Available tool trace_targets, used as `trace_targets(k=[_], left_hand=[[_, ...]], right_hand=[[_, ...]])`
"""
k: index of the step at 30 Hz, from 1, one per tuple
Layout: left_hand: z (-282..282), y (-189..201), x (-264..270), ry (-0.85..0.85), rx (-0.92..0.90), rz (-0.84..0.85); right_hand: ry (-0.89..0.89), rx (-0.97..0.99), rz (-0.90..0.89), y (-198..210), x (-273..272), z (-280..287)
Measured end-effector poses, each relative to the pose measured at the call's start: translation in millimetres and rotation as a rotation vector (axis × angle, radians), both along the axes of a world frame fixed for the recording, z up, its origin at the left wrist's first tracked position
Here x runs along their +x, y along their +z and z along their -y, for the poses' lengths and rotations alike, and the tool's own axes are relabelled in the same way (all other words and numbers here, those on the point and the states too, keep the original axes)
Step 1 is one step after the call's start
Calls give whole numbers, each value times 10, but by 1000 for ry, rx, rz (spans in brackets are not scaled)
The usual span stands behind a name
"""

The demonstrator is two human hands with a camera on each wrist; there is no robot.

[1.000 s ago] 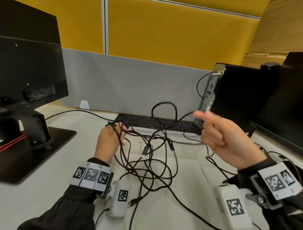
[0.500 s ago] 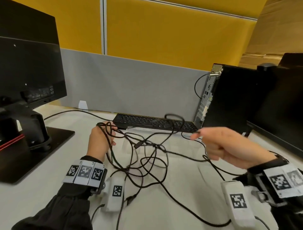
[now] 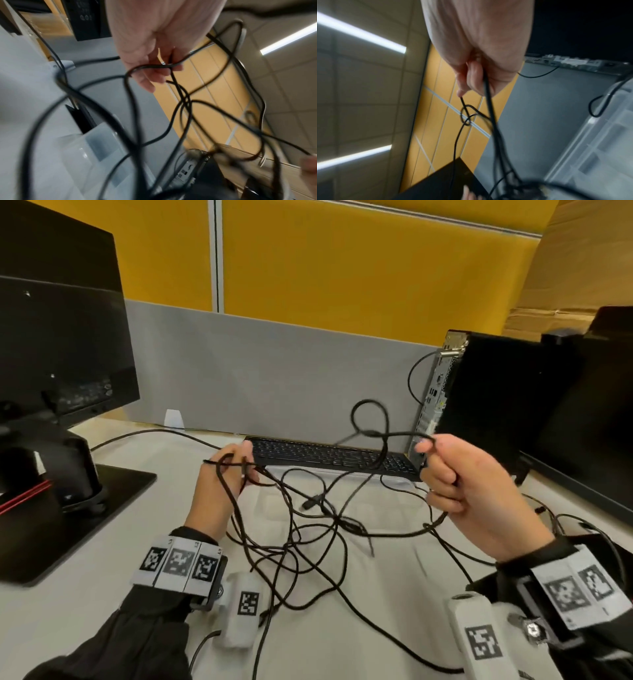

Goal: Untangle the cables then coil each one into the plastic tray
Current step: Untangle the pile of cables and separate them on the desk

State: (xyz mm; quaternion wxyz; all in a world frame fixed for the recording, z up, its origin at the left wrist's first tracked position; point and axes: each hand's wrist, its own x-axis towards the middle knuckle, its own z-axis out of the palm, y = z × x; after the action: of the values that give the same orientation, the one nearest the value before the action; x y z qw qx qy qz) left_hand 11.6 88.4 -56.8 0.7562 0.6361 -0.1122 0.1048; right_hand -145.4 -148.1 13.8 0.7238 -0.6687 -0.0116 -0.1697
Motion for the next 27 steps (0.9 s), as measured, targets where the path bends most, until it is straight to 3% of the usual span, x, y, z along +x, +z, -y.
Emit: trace_targets(k=[3, 7, 9, 13, 21, 27], left_hand=[[61, 57, -208, -106, 45, 177], [116, 132, -408, -358, -51, 219], [139, 137, -467, -414, -2, 226], [143, 105, -469, -461, 129, 279], [146, 98, -508, -485, 205, 289], [87, 111, -472, -432, 259, 319]], right_hand=[[72, -95, -38, -45, 28, -127], [147, -198, -109, -30, 60, -289], [184, -255, -144, -37, 83, -368], [245, -353, -195, -82, 124, -542], [258, -403, -216, -88, 141, -677], [181, -684, -181, -66, 103, -732]])
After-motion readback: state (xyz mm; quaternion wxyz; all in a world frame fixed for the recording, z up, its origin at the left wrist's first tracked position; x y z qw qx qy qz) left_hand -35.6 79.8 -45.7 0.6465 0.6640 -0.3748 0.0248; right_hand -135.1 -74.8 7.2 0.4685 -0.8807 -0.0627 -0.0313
